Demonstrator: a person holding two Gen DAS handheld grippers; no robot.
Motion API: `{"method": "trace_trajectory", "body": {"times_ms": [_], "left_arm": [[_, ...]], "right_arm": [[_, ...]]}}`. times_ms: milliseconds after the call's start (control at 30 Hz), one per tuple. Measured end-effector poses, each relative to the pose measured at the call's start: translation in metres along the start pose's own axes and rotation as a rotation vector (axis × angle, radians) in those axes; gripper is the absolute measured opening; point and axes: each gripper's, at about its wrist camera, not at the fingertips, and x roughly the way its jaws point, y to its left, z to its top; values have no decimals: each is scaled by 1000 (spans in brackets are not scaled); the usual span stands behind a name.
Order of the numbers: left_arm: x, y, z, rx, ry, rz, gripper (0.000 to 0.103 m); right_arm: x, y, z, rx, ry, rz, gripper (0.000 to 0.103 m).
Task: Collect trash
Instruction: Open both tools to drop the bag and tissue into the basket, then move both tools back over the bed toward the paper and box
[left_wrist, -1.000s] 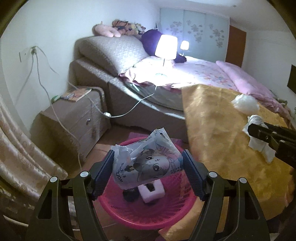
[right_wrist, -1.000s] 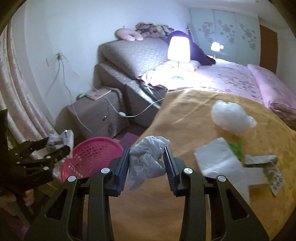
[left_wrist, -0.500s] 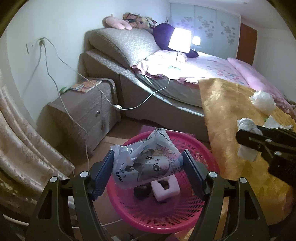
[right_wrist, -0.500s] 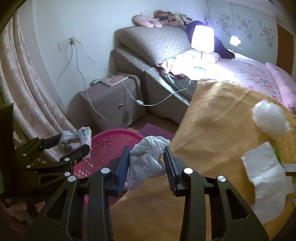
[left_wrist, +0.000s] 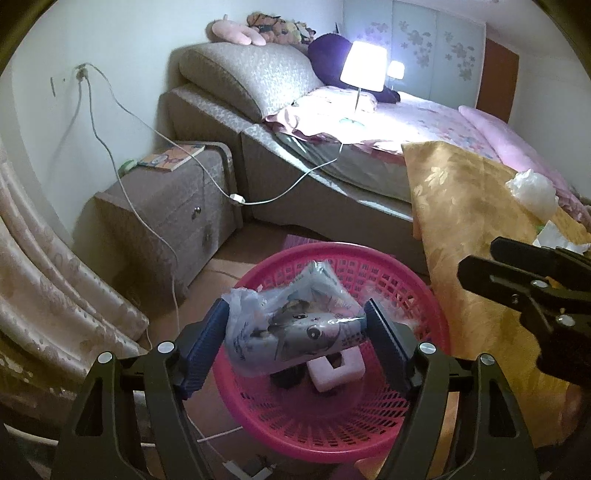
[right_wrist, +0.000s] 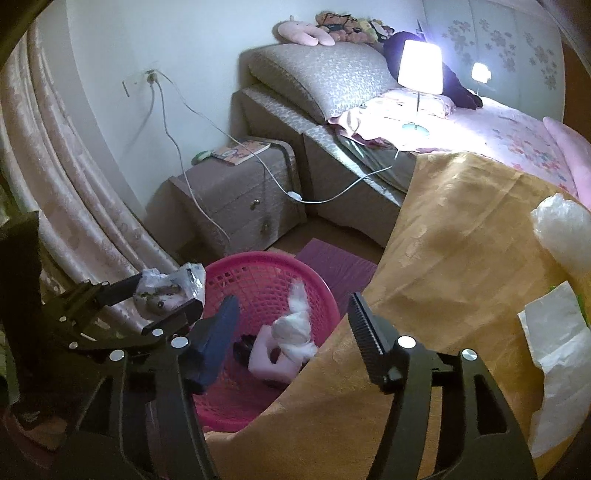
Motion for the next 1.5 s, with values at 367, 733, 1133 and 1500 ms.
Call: {"method": "trace_trajectory", "body": {"times_ms": [367,733,1133,1500], "left_arm": [[-1,-1,-2,-9,-1,-7,76],[-10,-15,0,12,-29,-21,78],[-22,-41,-3,53,-43,-83,78],[-26,-75,-9,108,-31,-141,78]], "right_arm": [[-11,-12,-6,27,-18,-18,62],[-33,-35,-24,82,-48,-60,67],[-87,-74,-54,120,-136,-199,70],[-129,-147,-98,261,-173,-375,72]]}}
